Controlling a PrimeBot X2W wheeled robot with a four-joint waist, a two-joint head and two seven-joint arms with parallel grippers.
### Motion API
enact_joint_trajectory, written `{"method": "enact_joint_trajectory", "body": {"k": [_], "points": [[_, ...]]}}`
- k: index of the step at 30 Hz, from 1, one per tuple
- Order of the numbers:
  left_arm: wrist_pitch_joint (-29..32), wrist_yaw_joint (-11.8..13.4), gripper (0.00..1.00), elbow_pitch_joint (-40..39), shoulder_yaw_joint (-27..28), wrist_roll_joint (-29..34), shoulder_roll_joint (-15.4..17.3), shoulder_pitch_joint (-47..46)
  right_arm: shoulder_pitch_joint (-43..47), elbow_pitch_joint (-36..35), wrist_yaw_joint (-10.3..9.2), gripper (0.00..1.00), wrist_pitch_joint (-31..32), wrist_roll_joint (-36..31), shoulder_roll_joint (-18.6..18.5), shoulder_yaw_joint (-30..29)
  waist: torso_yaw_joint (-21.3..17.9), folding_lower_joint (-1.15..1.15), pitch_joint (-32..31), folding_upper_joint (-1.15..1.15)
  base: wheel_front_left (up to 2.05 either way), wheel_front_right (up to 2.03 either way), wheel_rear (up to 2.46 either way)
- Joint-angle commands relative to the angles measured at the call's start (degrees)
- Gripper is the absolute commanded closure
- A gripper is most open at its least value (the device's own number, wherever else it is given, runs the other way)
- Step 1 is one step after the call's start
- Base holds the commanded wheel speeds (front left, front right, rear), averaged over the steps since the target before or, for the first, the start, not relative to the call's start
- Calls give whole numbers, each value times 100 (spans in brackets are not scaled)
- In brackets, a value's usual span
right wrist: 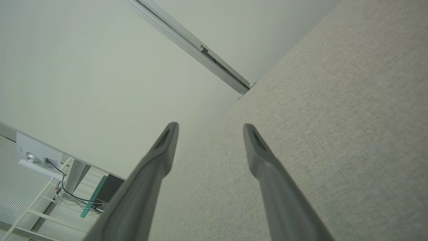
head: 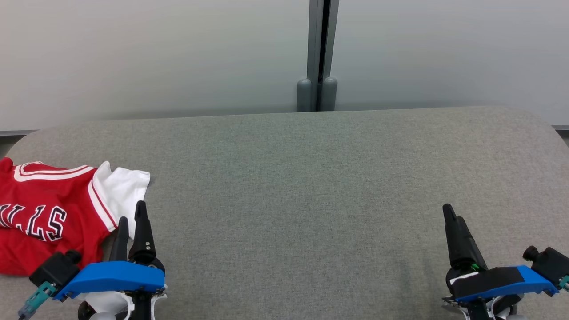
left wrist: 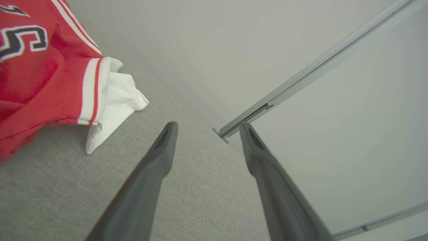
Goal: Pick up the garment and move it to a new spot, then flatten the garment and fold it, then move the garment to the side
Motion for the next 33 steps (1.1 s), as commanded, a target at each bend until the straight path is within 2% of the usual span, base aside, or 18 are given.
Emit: {"method": "enact_joint_trajectory", "body": {"k": [1,18,33], "points": [[-58,20,0,-26,-4,235,35,-138,-133,-62,15,0,-58,-224,-43,16,1,0,3,0,0,0,0],[-352,100,0,266,-154,1566,51,-223,-163,17,16,0,-353,-1456,-52,99,9,0,35,0,0,0,0],[-564,199,0,513,-241,2443,70,-260,-177,153,18,0,-567,-2327,-59,142,25,0,45,0,0,0,0]]}}
